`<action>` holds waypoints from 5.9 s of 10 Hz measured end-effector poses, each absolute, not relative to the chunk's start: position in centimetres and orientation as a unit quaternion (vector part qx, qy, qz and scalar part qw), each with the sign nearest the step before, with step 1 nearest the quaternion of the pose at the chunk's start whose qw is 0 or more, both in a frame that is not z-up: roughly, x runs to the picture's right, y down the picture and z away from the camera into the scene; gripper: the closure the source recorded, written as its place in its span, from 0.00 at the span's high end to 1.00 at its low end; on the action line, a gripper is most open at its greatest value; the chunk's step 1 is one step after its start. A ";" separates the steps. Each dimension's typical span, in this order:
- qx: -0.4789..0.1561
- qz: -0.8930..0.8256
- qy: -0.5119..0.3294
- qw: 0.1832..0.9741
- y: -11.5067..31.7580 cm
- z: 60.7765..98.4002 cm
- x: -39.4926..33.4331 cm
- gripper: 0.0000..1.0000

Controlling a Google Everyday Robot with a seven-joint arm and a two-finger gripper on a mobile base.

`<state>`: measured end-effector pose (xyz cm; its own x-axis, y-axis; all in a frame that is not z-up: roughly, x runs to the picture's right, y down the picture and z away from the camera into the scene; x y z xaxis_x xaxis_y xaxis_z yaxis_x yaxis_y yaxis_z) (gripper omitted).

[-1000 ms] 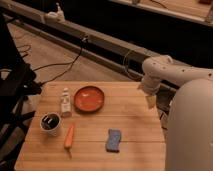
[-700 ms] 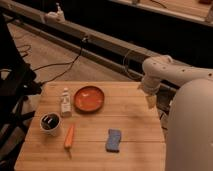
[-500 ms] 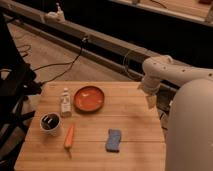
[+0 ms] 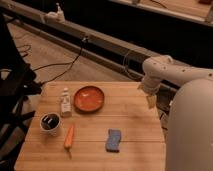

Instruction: Move the arm in a circular motion

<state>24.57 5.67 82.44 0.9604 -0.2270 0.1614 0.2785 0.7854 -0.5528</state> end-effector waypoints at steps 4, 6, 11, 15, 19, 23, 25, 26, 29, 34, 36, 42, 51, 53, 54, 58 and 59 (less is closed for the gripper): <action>-0.299 -0.134 -0.043 0.944 5.7 82.4 24.6 0.76; -0.299 -0.134 -0.043 0.944 5.7 82.4 24.6 0.58; -0.298 -0.134 -0.044 0.944 5.6 82.4 24.5 0.08; -0.287 -0.116 -0.111 0.944 5.8 82.8 24.0 0.00; -0.271 -0.082 -0.124 0.951 6.3 84.3 29.6 0.00; -0.240 -0.132 -0.071 0.959 1.7 87.9 29.8 0.00; -0.231 -0.169 -0.098 0.953 0.4 89.3 24.3 0.00; -0.234 -0.186 -0.123 0.946 0.9 89.6 21.4 0.00; -0.256 -0.223 -0.192 0.921 4.1 88.2 15.8 0.00; -0.317 -0.216 -0.201 0.901 10.2 83.7 20.8 0.00; -0.328 -0.196 -0.151 0.912 9.7 83.6 25.3 0.00; -0.312 -0.189 -0.083 0.927 3.0 87.6 27.0 0.00; -0.310 -0.291 -0.288 0.858 8.0 84.0 11.8 0.00; -0.322 -0.285 -0.306 0.849 10.0 82.8 12.7 0.00; -0.335 -0.276 -0.302 0.849 11.0 82.6 14.5 0.00; -0.362 -0.217 -0.216 0.880 10.5 84.4 23.9 0.00; -0.354 -0.208 -0.199 0.890 8.9 85.3 24.8 0.00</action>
<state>24.80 8.90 85.34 0.8348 -0.2285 0.5008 0.5102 0.6629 -0.5479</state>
